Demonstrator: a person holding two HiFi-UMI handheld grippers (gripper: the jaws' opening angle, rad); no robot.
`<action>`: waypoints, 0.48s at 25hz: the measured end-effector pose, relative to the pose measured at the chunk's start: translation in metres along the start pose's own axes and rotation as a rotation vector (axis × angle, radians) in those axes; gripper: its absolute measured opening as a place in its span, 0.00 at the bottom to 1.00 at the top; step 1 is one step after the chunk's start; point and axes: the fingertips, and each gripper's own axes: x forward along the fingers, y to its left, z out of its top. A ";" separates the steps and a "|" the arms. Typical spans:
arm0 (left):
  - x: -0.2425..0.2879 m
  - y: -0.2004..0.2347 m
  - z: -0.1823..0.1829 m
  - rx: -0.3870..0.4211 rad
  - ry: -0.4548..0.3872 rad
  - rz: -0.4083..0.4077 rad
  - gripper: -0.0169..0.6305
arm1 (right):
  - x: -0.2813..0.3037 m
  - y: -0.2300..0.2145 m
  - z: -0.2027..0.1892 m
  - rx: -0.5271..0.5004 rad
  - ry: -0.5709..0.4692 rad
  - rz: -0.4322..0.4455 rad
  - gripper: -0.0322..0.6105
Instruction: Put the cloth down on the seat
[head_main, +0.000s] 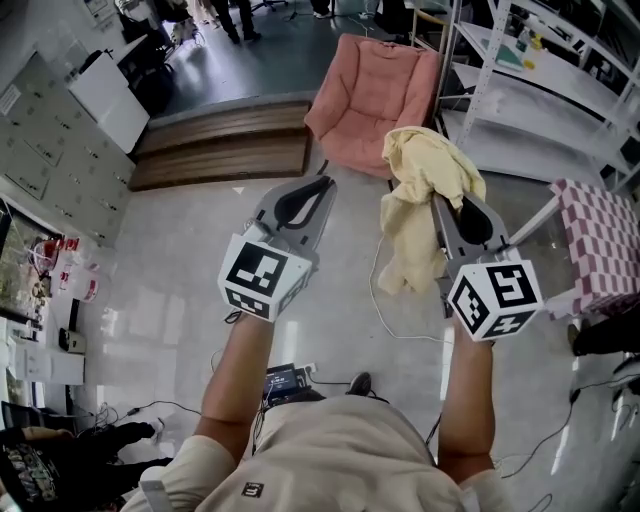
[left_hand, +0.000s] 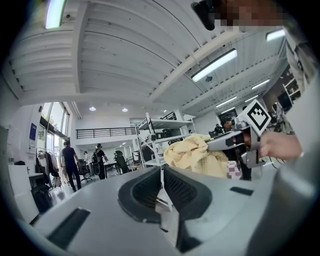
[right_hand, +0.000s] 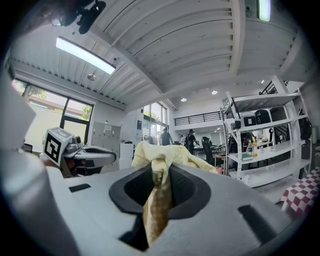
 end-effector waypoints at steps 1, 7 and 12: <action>0.006 -0.002 0.003 0.005 -0.002 -0.001 0.05 | 0.000 -0.005 0.001 0.002 -0.002 0.000 0.14; 0.033 -0.006 0.018 0.025 -0.017 -0.009 0.05 | 0.000 -0.029 0.012 0.006 -0.028 -0.003 0.14; 0.050 -0.014 0.021 0.046 -0.014 -0.035 0.05 | -0.001 -0.047 0.006 0.030 -0.024 -0.024 0.14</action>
